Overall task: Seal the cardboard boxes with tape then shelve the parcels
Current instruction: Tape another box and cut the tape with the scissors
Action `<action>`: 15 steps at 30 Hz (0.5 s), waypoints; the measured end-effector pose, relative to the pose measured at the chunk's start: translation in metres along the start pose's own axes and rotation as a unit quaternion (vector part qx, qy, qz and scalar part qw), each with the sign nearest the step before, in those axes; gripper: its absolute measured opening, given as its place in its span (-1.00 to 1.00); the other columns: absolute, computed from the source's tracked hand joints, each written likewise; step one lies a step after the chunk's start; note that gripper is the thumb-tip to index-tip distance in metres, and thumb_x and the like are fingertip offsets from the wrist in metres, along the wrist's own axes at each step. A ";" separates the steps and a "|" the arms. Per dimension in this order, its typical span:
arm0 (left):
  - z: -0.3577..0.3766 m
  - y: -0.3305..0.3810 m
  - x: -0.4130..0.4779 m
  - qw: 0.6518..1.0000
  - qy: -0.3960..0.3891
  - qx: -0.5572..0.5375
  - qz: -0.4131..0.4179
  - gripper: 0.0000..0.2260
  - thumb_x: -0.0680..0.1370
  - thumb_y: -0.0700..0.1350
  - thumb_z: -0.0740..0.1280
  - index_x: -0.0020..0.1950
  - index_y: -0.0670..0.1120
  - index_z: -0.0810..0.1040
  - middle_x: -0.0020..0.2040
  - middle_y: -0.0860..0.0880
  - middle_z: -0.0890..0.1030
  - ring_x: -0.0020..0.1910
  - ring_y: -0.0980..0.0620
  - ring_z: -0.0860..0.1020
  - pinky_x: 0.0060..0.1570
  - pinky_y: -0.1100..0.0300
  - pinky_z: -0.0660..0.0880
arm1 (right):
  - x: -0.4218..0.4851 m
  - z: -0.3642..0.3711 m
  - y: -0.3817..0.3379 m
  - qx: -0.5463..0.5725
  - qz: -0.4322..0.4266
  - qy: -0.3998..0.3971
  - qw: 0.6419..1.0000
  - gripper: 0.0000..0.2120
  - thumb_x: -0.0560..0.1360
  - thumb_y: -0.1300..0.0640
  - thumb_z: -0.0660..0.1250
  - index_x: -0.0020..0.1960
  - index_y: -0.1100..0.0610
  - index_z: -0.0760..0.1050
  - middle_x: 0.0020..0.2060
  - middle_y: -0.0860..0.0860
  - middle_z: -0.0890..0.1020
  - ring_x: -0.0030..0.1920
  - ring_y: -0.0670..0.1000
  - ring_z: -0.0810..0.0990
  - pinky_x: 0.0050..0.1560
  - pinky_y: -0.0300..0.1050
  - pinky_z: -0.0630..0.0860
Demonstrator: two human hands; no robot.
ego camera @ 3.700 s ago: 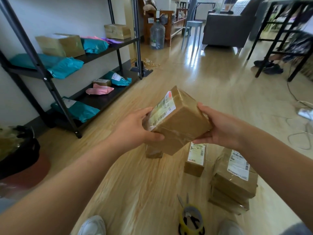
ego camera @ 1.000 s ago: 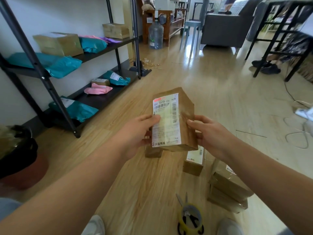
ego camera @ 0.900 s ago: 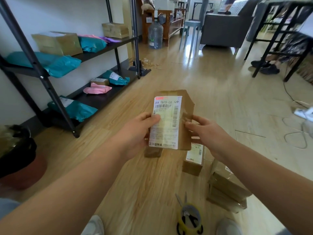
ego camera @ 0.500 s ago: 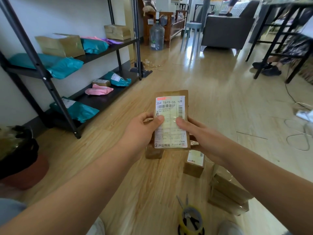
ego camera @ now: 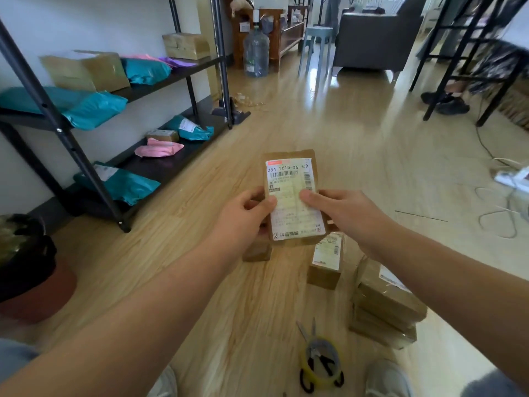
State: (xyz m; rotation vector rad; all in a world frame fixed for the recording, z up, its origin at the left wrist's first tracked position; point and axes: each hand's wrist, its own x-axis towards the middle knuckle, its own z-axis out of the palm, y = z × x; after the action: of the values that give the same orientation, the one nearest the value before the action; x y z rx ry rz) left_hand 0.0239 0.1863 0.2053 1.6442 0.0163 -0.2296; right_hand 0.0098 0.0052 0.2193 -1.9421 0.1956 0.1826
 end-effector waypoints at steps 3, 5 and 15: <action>0.011 -0.010 0.016 0.999 -0.036 0.038 -0.008 -0.65 0.63 -0.06 0.30 0.43 0.04 0.44 0.07 0.02 0.67 0.01 0.06 0.66 0.05 0.05 0.63 | 0.014 -0.009 0.007 -0.027 0.022 0.029 0.999 -0.78 0.60 -0.13 0.29 0.11 -0.03 0.59 -0.16 -0.08 0.73 -0.17 -0.07 0.73 -0.05 -0.09 0.67; 0.021 -0.019 0.030 0.998 -0.049 0.048 -0.015 -0.65 0.64 -0.09 0.29 0.43 0.02 0.44 0.10 0.01 0.67 0.07 0.03 0.65 0.15 -0.03 0.59 | 0.027 -0.012 0.017 -0.053 0.048 0.050 0.996 -0.77 0.63 -0.15 0.25 0.06 -0.02 0.55 -0.13 -0.04 0.70 -0.13 -0.03 0.70 0.04 -0.04 0.65; 0.109 -0.099 0.110 0.993 -0.032 0.053 -0.104 -0.83 0.65 -0.11 0.27 0.23 -0.02 0.48 0.07 0.03 0.63 -0.02 0.14 0.61 -0.17 0.29 0.54 | 0.110 -0.034 0.111 -0.087 0.196 0.093 0.972 -0.77 0.62 0.02 0.33 0.17 0.15 0.56 -0.03 0.04 0.68 -0.02 0.02 0.69 0.06 -0.06 0.63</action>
State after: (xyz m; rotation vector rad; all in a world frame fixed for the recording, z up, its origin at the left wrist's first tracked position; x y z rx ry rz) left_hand 0.1014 0.0731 0.0828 1.7404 0.1289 -0.4488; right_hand 0.0930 -0.0723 0.1068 -2.0776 0.7103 0.2848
